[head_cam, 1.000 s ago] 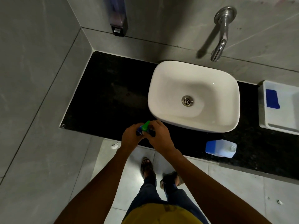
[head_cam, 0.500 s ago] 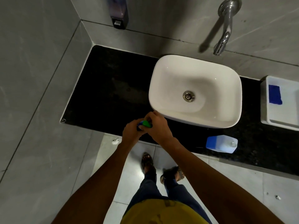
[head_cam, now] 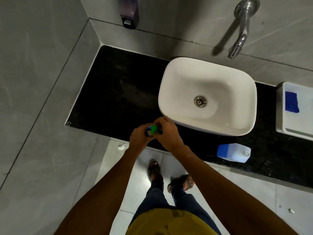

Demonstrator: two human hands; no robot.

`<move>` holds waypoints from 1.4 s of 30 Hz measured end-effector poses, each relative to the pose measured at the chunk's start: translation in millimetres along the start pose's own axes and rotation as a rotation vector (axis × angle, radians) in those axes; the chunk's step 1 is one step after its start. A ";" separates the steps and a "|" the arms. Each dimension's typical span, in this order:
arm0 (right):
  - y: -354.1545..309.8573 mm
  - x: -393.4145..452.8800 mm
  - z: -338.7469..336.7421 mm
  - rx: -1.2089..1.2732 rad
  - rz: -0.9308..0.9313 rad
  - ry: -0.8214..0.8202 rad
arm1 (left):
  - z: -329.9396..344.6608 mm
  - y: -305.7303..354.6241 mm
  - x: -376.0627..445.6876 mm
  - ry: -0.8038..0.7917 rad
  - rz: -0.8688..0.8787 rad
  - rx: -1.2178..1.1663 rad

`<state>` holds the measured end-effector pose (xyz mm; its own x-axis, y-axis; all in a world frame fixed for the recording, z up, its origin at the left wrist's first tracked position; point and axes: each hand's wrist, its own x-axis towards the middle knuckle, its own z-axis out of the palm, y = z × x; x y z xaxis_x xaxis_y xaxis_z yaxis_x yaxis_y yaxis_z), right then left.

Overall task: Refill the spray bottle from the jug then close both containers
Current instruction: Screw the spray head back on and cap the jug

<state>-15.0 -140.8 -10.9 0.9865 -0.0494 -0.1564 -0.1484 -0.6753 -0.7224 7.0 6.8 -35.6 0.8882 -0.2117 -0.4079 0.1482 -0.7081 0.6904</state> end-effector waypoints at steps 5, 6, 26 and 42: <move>1.1 -8.7 -2.3 0.038 -0.109 -0.069 | 1.5 -2.0 1.3 0.025 0.005 0.042; 2.4 -9.5 -3.0 0.032 -0.118 -0.067 | 1.8 -2.5 1.1 0.019 0.004 0.018; -6.7 -25.2 1.5 0.161 0.025 0.079 | 5.4 -8.1 -0.4 0.036 0.048 0.120; -47.0 -15.8 3.3 0.281 0.363 0.263 | 5.6 -6.1 1.4 0.048 0.027 0.024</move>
<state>-23.9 -105.8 23.3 0.8470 -0.4505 -0.2822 -0.4612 -0.3588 -0.8115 4.9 7.0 -43.7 0.9118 -0.1982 -0.3597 0.1141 -0.7190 0.6856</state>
